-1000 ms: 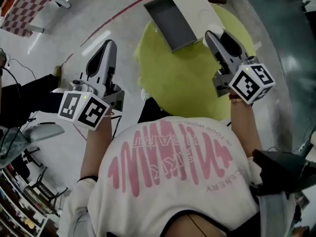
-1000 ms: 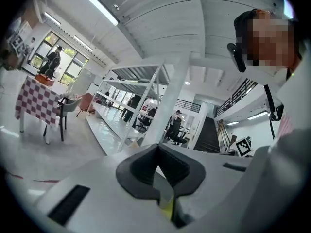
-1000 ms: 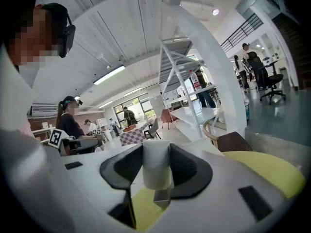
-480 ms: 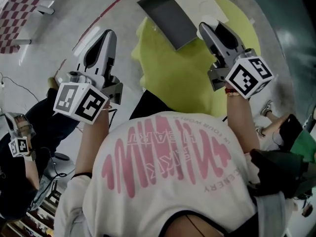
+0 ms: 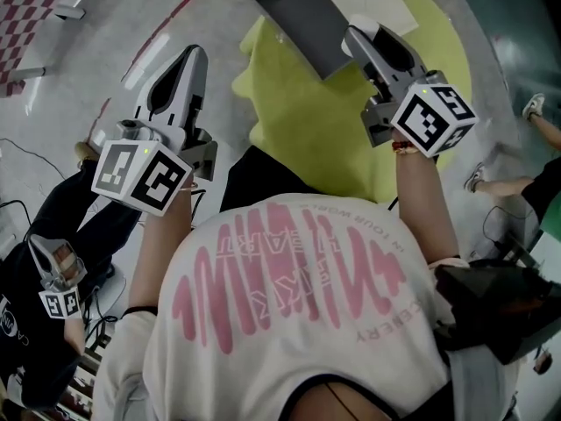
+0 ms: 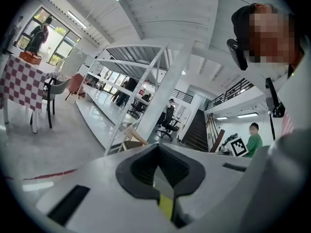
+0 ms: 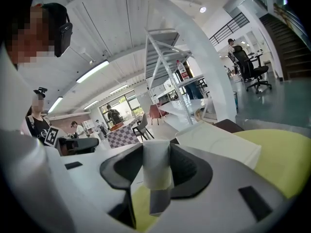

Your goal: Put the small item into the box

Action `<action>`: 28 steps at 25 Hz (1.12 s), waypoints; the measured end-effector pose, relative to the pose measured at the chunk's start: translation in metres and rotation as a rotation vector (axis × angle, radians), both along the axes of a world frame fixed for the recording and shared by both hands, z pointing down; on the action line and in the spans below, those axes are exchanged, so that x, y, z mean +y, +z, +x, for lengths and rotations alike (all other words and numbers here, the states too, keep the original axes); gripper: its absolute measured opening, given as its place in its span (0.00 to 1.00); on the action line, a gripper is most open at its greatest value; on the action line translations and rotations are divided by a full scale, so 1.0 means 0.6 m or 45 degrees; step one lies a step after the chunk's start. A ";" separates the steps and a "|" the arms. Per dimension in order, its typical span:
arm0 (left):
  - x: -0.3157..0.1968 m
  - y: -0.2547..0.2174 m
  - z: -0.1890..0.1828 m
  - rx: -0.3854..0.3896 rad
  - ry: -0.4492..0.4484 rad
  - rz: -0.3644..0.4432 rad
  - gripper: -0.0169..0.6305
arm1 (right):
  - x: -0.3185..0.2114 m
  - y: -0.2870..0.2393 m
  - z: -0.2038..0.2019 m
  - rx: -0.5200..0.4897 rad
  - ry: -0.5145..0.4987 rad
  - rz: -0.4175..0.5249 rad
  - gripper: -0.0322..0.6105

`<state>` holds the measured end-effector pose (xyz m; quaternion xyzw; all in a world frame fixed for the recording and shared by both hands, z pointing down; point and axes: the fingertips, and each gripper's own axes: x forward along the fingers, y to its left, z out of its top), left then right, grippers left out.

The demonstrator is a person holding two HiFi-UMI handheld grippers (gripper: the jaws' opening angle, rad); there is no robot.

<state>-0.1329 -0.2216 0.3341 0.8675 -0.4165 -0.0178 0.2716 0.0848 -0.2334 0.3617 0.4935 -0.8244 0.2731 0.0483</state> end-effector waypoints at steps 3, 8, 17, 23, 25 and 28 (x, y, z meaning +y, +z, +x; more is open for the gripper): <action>0.003 0.026 -0.008 0.003 0.002 -0.020 0.04 | -0.002 0.030 -0.011 0.022 -0.008 -0.030 0.31; -0.005 0.061 -0.021 0.017 0.031 -0.050 0.04 | -0.023 0.071 -0.027 0.034 -0.003 -0.093 0.31; 0.040 0.089 0.000 0.012 0.078 -0.109 0.04 | -0.020 0.118 -0.024 0.110 -0.010 -0.213 0.31; 0.067 0.119 0.002 0.040 0.084 -0.163 0.04 | -0.024 0.150 -0.030 0.254 -0.042 -0.281 0.31; 0.067 0.126 -0.006 0.062 0.062 -0.185 0.04 | -0.024 0.153 -0.031 0.276 -0.056 -0.297 0.31; 0.066 0.131 -0.026 0.061 0.032 -0.199 0.04 | -0.024 0.159 -0.037 0.318 -0.083 -0.318 0.31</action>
